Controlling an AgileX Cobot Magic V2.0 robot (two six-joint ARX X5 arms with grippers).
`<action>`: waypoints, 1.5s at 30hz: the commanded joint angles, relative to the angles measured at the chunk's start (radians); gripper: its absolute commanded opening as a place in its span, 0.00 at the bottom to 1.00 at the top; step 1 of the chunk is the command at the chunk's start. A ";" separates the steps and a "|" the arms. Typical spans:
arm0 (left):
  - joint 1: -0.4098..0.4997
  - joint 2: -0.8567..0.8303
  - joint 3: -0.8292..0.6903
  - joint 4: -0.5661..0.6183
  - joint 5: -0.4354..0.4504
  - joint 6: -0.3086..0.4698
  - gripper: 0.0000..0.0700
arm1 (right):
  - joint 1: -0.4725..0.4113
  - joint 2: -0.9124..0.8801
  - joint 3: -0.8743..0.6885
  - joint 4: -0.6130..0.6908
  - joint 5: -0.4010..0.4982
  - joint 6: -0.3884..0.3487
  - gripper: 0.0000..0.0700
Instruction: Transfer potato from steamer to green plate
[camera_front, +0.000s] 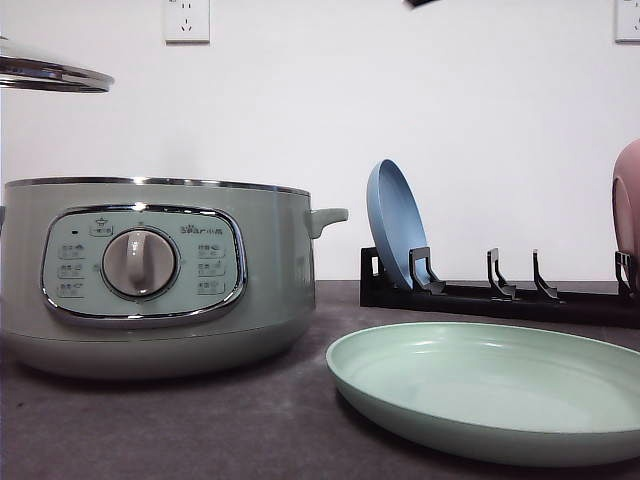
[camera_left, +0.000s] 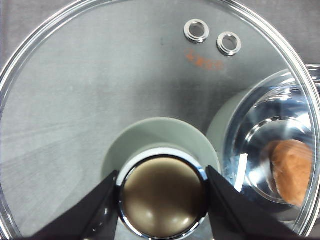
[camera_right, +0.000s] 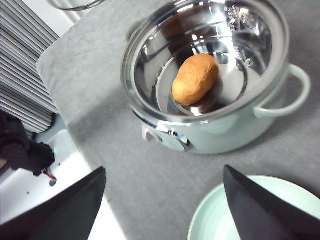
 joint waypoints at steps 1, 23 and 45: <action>-0.001 -0.002 0.037 0.000 -0.001 0.006 0.00 | 0.016 0.052 0.059 0.016 0.001 0.029 0.67; 0.032 -0.002 0.037 -0.001 -0.001 0.005 0.00 | 0.176 0.807 0.784 -0.110 0.184 0.036 0.79; 0.032 -0.002 0.037 -0.001 -0.001 0.005 0.00 | 0.236 1.031 0.849 -0.062 0.373 0.040 0.84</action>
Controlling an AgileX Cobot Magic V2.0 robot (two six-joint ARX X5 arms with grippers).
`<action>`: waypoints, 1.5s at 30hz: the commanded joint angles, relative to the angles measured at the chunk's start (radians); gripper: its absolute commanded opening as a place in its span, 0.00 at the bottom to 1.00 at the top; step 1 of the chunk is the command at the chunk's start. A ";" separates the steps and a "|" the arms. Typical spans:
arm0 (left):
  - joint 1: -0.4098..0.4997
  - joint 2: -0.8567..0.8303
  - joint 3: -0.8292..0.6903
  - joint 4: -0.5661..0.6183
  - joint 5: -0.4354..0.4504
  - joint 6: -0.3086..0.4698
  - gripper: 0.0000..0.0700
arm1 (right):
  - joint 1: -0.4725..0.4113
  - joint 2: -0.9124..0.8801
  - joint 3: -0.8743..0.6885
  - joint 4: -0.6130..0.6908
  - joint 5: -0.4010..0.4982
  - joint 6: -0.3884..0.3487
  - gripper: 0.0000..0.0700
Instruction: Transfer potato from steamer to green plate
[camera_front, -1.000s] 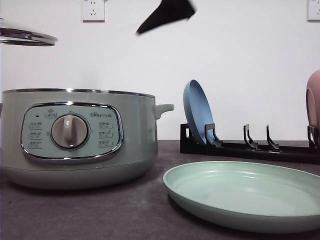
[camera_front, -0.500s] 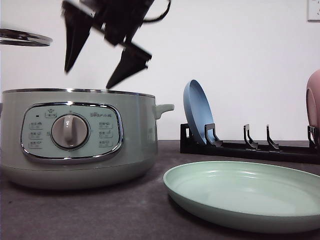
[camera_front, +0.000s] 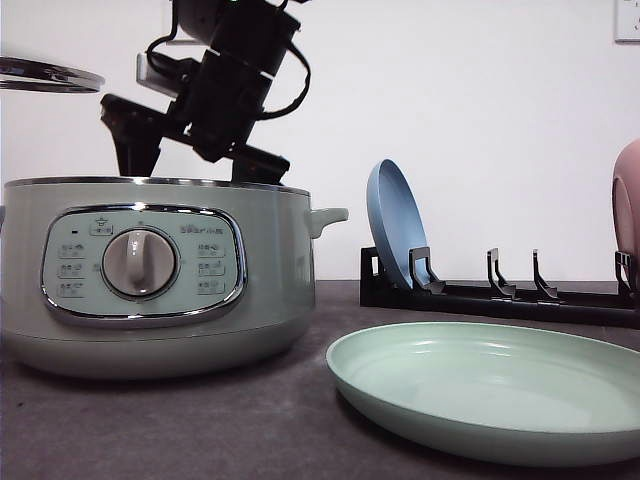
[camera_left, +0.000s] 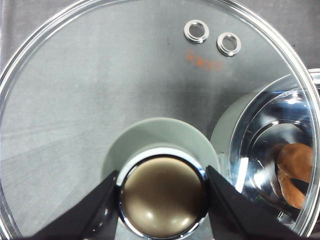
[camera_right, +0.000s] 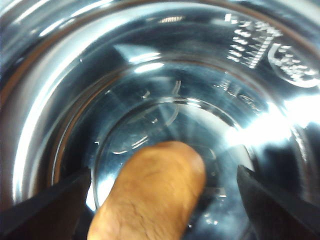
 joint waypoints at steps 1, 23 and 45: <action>0.001 -0.002 0.037 -0.001 -0.002 0.005 0.00 | 0.017 0.038 0.032 0.006 0.009 0.012 0.84; 0.001 -0.002 0.037 0.001 0.005 0.005 0.00 | 0.032 0.072 0.032 -0.032 0.002 0.011 0.28; 0.001 -0.002 0.037 0.015 0.042 0.005 0.00 | -0.013 -0.108 0.309 -0.278 -0.007 -0.068 0.18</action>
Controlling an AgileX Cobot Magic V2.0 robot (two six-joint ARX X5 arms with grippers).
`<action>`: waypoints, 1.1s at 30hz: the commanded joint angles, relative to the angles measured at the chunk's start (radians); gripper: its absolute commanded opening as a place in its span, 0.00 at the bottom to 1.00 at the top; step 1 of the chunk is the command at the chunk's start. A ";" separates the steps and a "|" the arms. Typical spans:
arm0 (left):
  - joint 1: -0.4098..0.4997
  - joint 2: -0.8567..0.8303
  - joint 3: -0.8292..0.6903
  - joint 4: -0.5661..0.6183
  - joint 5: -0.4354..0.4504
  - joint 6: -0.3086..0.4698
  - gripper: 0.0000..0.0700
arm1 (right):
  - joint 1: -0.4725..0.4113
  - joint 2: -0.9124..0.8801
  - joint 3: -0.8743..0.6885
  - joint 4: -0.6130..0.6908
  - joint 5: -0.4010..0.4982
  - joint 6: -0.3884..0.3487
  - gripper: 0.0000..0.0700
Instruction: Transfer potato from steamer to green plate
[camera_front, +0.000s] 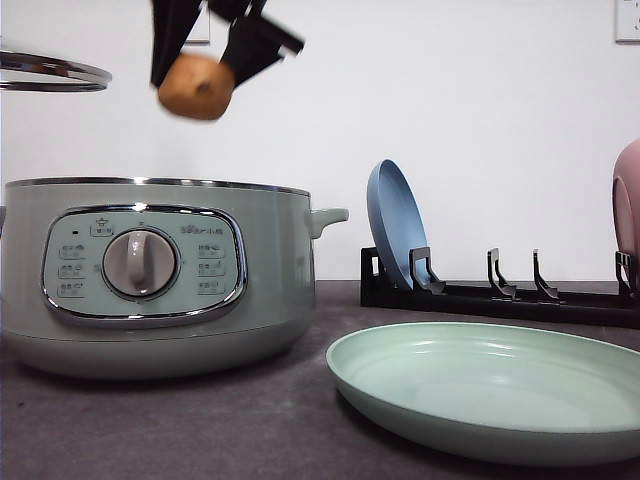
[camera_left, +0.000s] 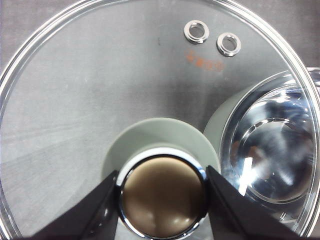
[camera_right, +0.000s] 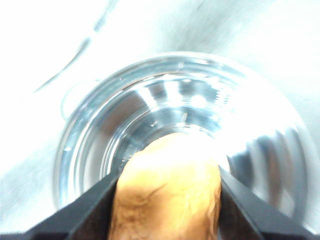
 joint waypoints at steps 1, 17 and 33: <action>0.001 -0.002 0.037 0.015 0.005 0.005 0.00 | -0.001 -0.011 0.025 -0.017 0.006 -0.024 0.18; -0.017 -0.002 0.037 0.019 0.080 0.005 0.00 | -0.140 -0.300 -0.076 -0.189 0.030 -0.092 0.12; -0.129 -0.002 0.037 0.022 0.085 0.004 0.00 | -0.218 -0.818 -0.886 0.111 0.024 -0.100 0.12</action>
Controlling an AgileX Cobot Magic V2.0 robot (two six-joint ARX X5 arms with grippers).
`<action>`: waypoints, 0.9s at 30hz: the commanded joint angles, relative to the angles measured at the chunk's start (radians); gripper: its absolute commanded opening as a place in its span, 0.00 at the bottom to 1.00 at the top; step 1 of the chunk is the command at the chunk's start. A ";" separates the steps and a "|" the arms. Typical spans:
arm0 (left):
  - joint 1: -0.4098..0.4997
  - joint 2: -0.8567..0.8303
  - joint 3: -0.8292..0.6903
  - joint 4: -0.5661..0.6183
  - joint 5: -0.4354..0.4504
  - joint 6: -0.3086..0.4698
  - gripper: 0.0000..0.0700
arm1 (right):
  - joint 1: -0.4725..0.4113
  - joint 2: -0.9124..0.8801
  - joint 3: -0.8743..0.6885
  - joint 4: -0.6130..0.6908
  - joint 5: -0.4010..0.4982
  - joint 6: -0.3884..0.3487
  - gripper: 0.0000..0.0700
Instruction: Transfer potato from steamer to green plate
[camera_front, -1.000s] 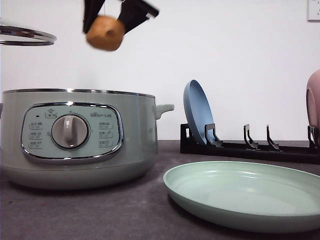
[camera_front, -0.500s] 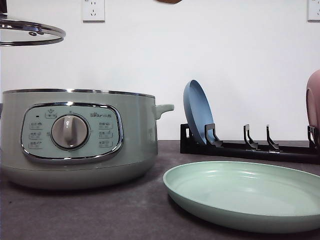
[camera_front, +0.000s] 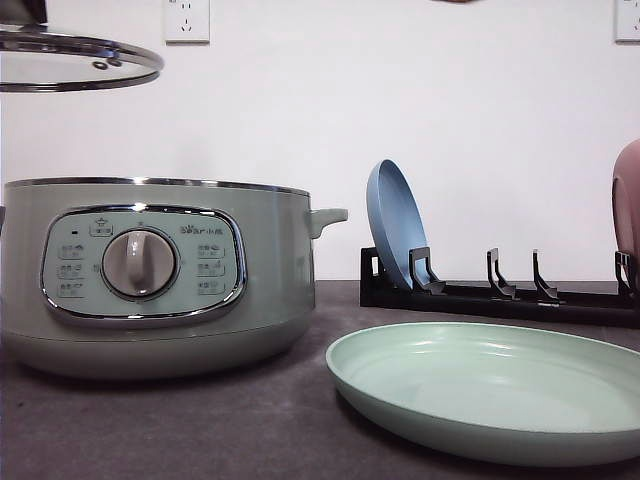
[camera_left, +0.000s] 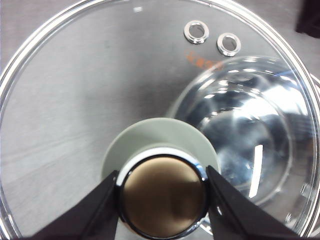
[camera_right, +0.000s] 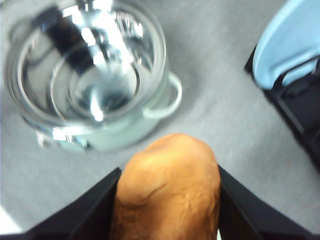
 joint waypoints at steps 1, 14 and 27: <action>-0.019 -0.002 0.037 0.021 0.015 0.004 0.00 | 0.004 -0.020 -0.071 0.035 -0.002 -0.008 0.12; -0.166 -0.002 0.037 0.021 0.024 0.001 0.00 | 0.004 -0.106 -0.529 0.338 -0.094 0.001 0.12; -0.253 -0.002 0.037 0.021 0.024 0.000 0.00 | 0.000 -0.009 -0.804 0.694 -0.102 0.023 0.12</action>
